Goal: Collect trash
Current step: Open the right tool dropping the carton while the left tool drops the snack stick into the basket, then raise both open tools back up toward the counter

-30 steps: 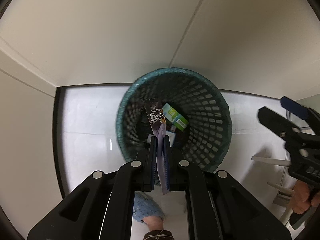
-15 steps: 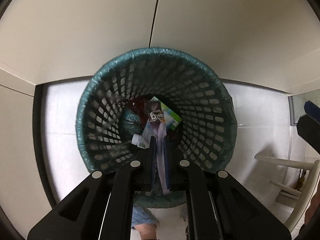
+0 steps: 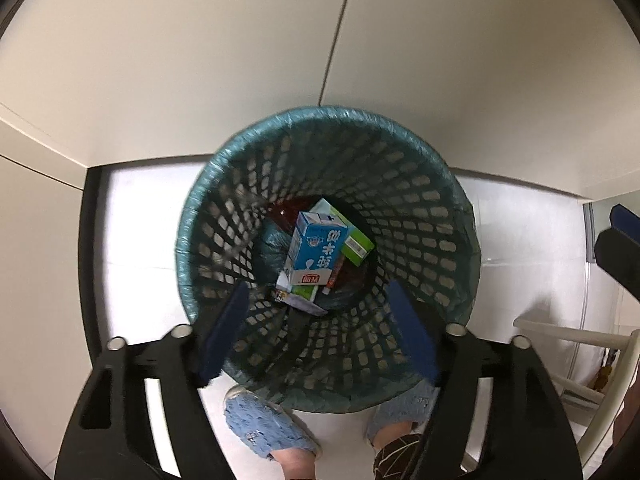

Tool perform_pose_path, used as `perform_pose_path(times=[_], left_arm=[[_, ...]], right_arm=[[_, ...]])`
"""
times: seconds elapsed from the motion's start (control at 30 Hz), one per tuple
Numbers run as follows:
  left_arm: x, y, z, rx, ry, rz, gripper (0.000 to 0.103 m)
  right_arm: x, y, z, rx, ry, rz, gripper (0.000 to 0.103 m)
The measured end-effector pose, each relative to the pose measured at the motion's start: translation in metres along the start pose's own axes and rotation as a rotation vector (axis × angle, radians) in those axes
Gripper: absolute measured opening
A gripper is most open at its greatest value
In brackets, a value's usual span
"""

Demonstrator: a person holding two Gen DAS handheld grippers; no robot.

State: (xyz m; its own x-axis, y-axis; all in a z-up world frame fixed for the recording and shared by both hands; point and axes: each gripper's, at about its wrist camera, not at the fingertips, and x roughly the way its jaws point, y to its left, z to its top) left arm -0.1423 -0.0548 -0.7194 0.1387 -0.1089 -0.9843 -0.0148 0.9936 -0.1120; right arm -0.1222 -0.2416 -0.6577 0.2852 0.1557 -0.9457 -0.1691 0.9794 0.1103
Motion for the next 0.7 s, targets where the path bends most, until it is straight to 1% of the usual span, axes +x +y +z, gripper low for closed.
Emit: perform_pose_path(times=[0.13,0.23,0.4,0.5,0.7], left_arm=[[-0.017,0.005,0.002,-0.010,-0.027,0.001,0.090],[-0.033,0.006,0.002,-0.029,-0.041,0.005,0.097],[-0.066,0.009,0.001,-0.040,-0.056,-0.002,0.097],[-0.087,0.011,0.000,-0.047,-0.060,0.006,0.097],[-0.133,0.014,-0.007,-0.059,-0.074,0.016,0.097]], right_arm=[[-0.010,0.004,0.009,-0.001,-0.015,-0.006,0.091],[-0.022,0.008,0.014,-0.010,-0.024,-0.013,0.092],[-0.048,0.013,0.021,-0.010,-0.033,-0.019,0.093],[-0.067,0.017,0.023,-0.001,-0.037,-0.031,0.094],[-0.109,0.025,0.028,0.002,-0.039,-0.027,0.095]])
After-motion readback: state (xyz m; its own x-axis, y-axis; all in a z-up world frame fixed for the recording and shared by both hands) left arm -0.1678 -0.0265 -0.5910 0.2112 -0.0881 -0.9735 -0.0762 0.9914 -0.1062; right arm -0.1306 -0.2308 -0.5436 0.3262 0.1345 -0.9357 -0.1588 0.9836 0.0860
